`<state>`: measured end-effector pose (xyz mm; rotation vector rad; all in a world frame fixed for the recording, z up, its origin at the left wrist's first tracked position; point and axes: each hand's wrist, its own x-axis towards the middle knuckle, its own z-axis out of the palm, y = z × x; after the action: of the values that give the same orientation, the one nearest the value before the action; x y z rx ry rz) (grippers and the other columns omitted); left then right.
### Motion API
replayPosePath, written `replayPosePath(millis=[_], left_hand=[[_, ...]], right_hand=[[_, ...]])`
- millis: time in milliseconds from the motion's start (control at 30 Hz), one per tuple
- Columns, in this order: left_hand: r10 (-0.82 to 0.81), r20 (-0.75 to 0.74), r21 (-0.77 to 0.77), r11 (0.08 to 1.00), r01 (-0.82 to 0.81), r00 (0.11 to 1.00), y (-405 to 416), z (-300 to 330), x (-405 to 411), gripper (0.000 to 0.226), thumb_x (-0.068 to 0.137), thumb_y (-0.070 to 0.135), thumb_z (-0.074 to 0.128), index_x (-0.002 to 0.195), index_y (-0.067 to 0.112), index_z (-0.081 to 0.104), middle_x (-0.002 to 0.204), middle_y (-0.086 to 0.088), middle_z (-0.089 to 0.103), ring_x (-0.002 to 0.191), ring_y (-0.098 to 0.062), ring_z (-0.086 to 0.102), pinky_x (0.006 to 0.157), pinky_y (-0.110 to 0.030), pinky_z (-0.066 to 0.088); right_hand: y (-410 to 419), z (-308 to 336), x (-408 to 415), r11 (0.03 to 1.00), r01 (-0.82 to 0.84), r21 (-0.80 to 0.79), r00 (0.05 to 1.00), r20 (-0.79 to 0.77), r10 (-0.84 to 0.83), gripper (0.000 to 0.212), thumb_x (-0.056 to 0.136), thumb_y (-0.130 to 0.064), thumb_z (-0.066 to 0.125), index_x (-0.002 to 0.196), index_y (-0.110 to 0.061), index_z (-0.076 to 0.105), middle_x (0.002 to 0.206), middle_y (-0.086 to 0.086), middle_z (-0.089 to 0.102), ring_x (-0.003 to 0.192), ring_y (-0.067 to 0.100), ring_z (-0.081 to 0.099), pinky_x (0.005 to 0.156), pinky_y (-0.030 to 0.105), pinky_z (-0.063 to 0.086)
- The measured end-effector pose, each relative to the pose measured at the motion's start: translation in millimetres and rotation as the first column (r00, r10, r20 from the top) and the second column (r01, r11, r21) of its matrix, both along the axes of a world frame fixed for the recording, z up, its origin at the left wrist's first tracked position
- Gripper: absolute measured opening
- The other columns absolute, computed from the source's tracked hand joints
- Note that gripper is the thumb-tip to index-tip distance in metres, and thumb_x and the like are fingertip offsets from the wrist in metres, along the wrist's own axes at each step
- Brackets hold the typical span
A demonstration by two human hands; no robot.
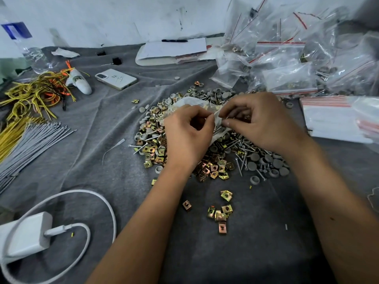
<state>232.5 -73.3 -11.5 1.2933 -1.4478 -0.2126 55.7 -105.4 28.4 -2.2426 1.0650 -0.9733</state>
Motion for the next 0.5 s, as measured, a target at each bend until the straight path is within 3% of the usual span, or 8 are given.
replayPosePath(millis=[233, 400, 500], left_hand=[[-0.012, -0.074, -0.007, 1.000, 0.011, 0.997, 0, 1, -1, 0.009, 0.087, 0.011, 0.075, 0.078, 0.014, 0.077, 0.071, 0.003, 0.072, 0.062, -0.016, 0.068, 0.060, -0.043, 0.058], [-0.063, -0.052, -0.008, 0.998, 0.063, 0.997, 5, 2, -7, 0.007, 0.088, 0.013, 0.075, 0.081, 0.013, 0.077, 0.073, 0.003, 0.071, 0.064, -0.016, 0.067, 0.059, -0.045, 0.057], [-0.086, 0.006, 0.001, 0.996, 0.086, 0.996, 7, 2, -11, 0.006, 0.087, 0.014, 0.076, 0.082, 0.012, 0.078, 0.074, 0.003, 0.070, 0.066, -0.016, 0.066, 0.062, -0.044, 0.057]], right_hand=[[-3, -7, 3, 0.994, 0.082, -0.072, 0.997, -0.003, -0.083, 0.013, 0.080, -0.016, 0.086, 0.090, -0.023, 0.082, 0.080, -0.011, 0.075, 0.069, 0.002, 0.070, 0.064, 0.019, 0.057], [0, -3, -8, 0.988, 0.125, -0.088, 0.983, 0.145, -0.111, 0.009, 0.083, -0.016, 0.085, 0.091, -0.017, 0.080, 0.081, -0.007, 0.075, 0.069, 0.007, 0.070, 0.064, 0.019, 0.056], [1, 4, -29, 0.995, 0.093, -0.029, 0.995, 0.027, -0.093, 0.009, 0.083, -0.019, 0.085, 0.087, -0.018, 0.077, 0.076, -0.009, 0.073, 0.068, 0.005, 0.069, 0.065, 0.022, 0.057]])
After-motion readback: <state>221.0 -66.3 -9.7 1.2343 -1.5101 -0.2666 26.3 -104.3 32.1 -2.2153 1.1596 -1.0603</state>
